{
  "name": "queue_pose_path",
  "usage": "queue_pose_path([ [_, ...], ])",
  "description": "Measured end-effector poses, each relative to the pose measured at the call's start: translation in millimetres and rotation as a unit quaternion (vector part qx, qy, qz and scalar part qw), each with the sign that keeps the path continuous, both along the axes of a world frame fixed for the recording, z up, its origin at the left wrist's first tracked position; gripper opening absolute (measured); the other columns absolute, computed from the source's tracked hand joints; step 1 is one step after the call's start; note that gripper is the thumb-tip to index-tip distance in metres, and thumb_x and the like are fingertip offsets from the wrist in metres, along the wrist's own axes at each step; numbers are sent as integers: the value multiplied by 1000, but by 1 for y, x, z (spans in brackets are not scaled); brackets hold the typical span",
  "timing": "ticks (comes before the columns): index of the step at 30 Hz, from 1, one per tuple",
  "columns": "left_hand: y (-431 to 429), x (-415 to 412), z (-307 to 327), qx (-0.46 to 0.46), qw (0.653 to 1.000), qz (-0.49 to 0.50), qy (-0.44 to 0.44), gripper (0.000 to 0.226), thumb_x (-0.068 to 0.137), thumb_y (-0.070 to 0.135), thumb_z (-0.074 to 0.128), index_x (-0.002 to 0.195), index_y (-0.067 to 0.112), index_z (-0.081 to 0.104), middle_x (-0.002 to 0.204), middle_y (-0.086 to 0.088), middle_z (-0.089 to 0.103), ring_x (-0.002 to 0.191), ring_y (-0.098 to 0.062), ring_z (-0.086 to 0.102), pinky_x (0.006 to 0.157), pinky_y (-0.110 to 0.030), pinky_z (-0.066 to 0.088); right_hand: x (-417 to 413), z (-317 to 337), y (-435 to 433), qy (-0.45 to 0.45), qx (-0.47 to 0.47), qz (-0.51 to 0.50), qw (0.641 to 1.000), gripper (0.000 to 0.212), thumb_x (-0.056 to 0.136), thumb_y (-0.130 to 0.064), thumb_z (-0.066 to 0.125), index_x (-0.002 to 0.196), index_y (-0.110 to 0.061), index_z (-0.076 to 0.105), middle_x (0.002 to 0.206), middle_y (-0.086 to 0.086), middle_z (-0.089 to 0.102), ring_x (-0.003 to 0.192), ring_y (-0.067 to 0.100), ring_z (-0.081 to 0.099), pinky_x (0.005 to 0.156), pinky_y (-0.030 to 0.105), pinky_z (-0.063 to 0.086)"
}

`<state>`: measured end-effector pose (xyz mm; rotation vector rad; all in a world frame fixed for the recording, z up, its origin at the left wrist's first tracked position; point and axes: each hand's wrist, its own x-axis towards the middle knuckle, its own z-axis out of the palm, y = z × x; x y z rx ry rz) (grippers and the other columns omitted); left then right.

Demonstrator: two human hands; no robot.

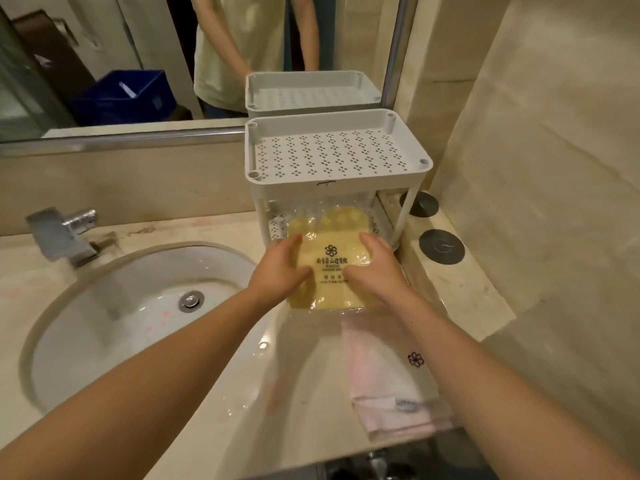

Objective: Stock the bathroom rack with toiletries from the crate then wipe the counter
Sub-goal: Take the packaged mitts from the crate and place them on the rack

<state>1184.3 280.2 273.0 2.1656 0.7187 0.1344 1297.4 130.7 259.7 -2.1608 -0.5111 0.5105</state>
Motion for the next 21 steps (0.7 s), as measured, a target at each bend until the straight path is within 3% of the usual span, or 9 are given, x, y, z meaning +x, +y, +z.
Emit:
queue_pose_path([
  [3, 13, 27, -15, 0, 999, 32, -8, 63, 82, 14, 67, 140, 19, 44, 137, -10, 48, 114, -26, 58, 97, -42, 51, 28, -12, 22, 3, -5, 4, 1000, 85, 78, -18, 76, 151, -22, 32, 157, 0, 24, 141, 23, 32, 103, 25, 31],
  [6, 25, 49, -30, 16, 997, 72, -3, 70, 84, 17, 64, 148, 20, 35, 143, -10, 41, 118, -26, 55, 98, -38, 49, 52, -25, 43, 15, 7, 1, 1000, 81, 79, -17, 76, 149, -24, 36, 149, 1, 31, 128, 18, 42, 96, 22, 36],
  [8, 33, 61, -41, 12, 996, 92, -10, 68, 86, 18, 62, 148, 21, 34, 145, -10, 37, 122, -27, 52, 100, -39, 48, 65, -36, 56, 24, 20, 3, 1000, 80, 79, -15, 75, 148, -26, 37, 147, 2, 35, 121, 17, 49, 99, 28, 46],
  [10, 40, 73, -51, -2, 994, 107, -13, 70, 87, 17, 62, 150, 20, 31, 148, -9, 34, 129, -26, 46, 104, -40, 45, 74, -46, 67, 26, 16, 11, 999, 80, 81, -16, 73, 149, -29, 34, 148, 0, 39, 113, 16, 54, 85, 27, 54],
  [13, 49, 90, -62, -22, 989, 143, -15, 69, 90, 15, 59, 151, 21, 27, 154, -7, 28, 136, -25, 40, 108, -40, 41, 86, -59, 82, 25, 6, 9, 1000, 79, 83, -22, 72, 149, -35, 31, 148, -7, 40, 79, 0, 50, 57, 9, 42],
  [14, 51, 96, -65, -15, 988, 154, -8, 68, 91, 16, 57, 152, 22, 25, 156, -7, 25, 138, -26, 38, 110, -40, 39, 90, -63, 86, 28, 9, 9, 1000, 78, 83, -23, 73, 148, -35, 31, 149, -7, 38, 77, -3, 48, 53, 6, 39],
  [16, 54, 104, -71, -2, 988, 157, 8, 68, 93, 17, 52, 153, 25, 20, 158, -6, 16, 142, -25, 31, 113, -39, 35, 97, -69, 93, 22, 22, 17, 999, 77, 83, -24, 73, 148, -32, 33, 153, -6, 31, 102, 7, 54, 68, 8, 44],
  [19, 61, 116, -76, 3, 987, 156, 20, 73, 92, 11, 52, 153, 27, 17, 157, -3, 11, 143, -26, 27, 115, -39, 32, 107, -73, 103, 3, 11, 34, 999, 80, 84, -24, 72, 151, -28, 29, 160, -4, 17, 143, 19, 29, 106, 26, 37],
  [21, 66, 122, -77, 16, 985, 167, 24, 72, 90, 6, 53, 151, 27, 23, 155, -4, 15, 138, -28, 33, 112, -39, 37, 114, -74, 110, -1, -2, 45, 999, 82, 85, -23, 71, 153, -29, 25, 161, -8, 12, 148, 18, 17, 108, 24, 25],
])
